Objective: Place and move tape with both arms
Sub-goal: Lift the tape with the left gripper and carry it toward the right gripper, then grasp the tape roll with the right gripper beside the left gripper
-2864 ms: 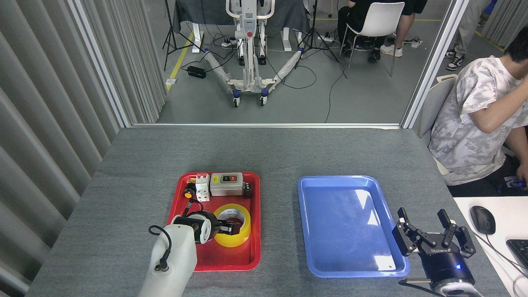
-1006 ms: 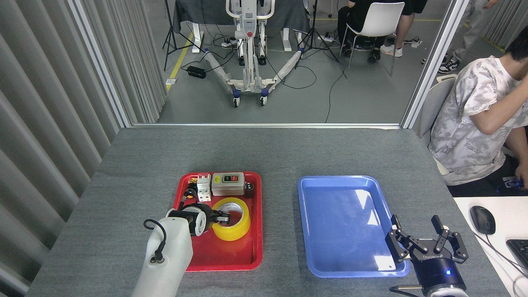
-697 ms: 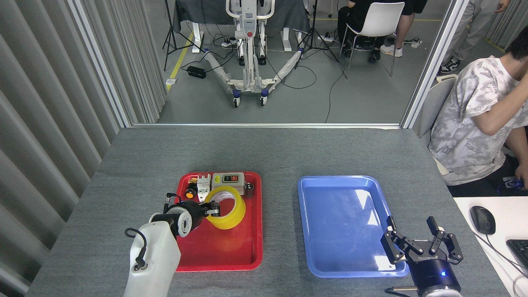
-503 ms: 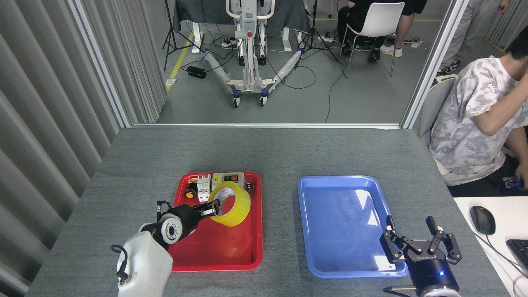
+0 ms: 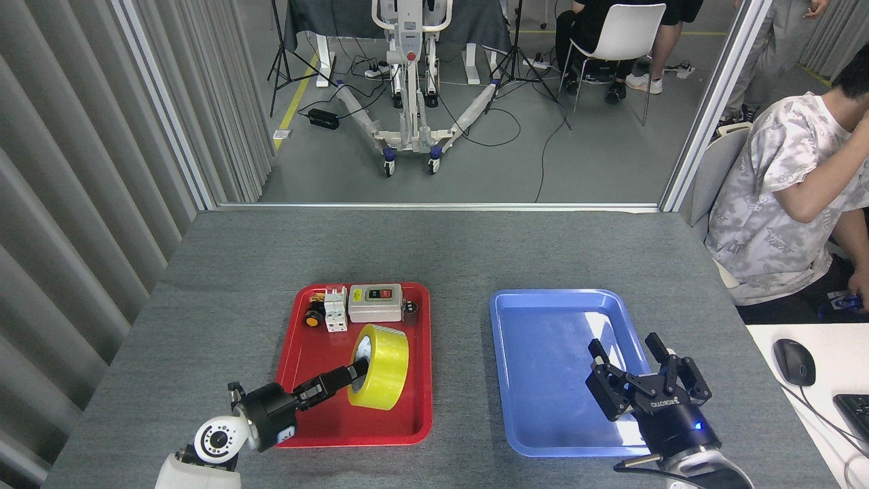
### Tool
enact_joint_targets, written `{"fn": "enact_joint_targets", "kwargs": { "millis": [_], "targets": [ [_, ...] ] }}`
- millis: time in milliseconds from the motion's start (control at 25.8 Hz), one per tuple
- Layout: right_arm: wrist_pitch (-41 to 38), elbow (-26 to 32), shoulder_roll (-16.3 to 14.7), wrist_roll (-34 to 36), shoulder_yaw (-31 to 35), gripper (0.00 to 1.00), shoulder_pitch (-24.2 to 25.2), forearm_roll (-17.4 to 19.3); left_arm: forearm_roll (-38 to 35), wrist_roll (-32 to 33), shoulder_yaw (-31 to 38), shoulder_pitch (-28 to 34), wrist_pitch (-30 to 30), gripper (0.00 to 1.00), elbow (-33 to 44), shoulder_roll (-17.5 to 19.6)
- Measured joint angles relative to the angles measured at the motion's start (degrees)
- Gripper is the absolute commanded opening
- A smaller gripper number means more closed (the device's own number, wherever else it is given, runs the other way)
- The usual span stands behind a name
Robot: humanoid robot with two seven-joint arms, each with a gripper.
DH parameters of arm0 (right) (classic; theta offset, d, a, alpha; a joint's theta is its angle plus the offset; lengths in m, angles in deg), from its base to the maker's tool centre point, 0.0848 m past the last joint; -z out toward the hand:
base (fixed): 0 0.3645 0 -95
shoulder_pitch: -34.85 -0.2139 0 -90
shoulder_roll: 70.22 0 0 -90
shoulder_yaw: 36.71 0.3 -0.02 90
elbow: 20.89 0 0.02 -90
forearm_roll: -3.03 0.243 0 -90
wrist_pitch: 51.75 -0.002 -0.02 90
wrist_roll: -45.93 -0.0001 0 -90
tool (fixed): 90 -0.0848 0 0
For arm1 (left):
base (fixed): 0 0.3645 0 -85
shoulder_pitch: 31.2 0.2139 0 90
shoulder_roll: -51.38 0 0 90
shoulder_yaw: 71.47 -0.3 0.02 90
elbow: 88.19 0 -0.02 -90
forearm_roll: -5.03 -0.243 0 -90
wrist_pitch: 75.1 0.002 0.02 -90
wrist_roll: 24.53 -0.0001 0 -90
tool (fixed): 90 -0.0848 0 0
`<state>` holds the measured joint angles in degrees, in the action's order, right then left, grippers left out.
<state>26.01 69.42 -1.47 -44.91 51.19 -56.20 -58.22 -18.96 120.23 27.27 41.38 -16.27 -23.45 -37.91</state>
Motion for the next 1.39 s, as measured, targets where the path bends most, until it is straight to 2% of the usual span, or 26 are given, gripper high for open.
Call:
{"fn": "enact_joint_targets", "kwargs": {
  "millis": [155, 271, 348, 426, 503, 619, 735, 890, 1006, 1238, 1393],
  "targets": [
    [-9.7, 0.3, 1.0, -6.8, 4.6, 0.99, 0.2, 9.2, 8.1, 2.3, -4.0, 5.9, -0.6, 0.0, 6.1, -0.2],
    [-18.3, 0.3, 5.4, -14.2, 11.3, 0.99, 0.4, 14.5, 13.1, 2.9, -6.8, 9.5, -0.6, 0.0, 10.2, -0.3],
    [-24.7, 0.2, 10.0, -19.9, 16.8, 0.99, 0.4, 16.6, 16.1, 3.0, -8.9, 11.3, -0.5, 0.0, 12.4, -0.3],
    [-28.9, 0.1, 13.4, -24.9, 20.9, 0.99, 0.5, 18.0, 17.9, 3.1, -10.3, 12.6, 0.3, 0.0, 14.0, -0.4],
    [-31.0, -0.2, 15.2, -27.8, 23.2, 0.99, 0.9, 19.5, 18.9, 3.1, -11.3, 13.1, 1.5, 0.0, 15.0, -0.9],
    [-32.2, -0.8, 16.0, -31.0, 24.1, 0.99, 2.8, 21.5, 19.4, 3.0, -12.4, 13.4, 3.7, 0.0, 15.9, -2.5],
    [-32.6, -1.1, 14.9, -32.3, 21.7, 0.99, 4.9, 22.4, 19.2, 2.7, -12.8, 13.4, 5.3, 0.0, 16.5, -3.6],
    [-32.8, -0.8, 9.4, -32.4, 14.5, 0.99, 6.2, 22.7, 18.4, 2.1, -12.9, 13.3, 6.2, 0.0, 16.5, -4.0],
    [-32.8, -0.4, 7.1, -32.4, 11.2, 0.99, 6.0, 22.8, 17.5, 1.7, -12.9, 13.3, 6.4, 0.0, 16.5, -4.0],
    [-32.8, -0.5, 1.7, -32.5, 1.6, 0.99, 0.3, 22.8, 16.9, 1.6, -12.8, 13.3, 6.5, 0.0, 16.9, -3.9],
    [-32.8, -1.1, 0.2, -32.7, -3.7, 0.99, -3.4, 22.8, 16.9, 1.6, -12.7, 13.5, 6.5, 0.0, 16.9, -3.8]
  ]
}}
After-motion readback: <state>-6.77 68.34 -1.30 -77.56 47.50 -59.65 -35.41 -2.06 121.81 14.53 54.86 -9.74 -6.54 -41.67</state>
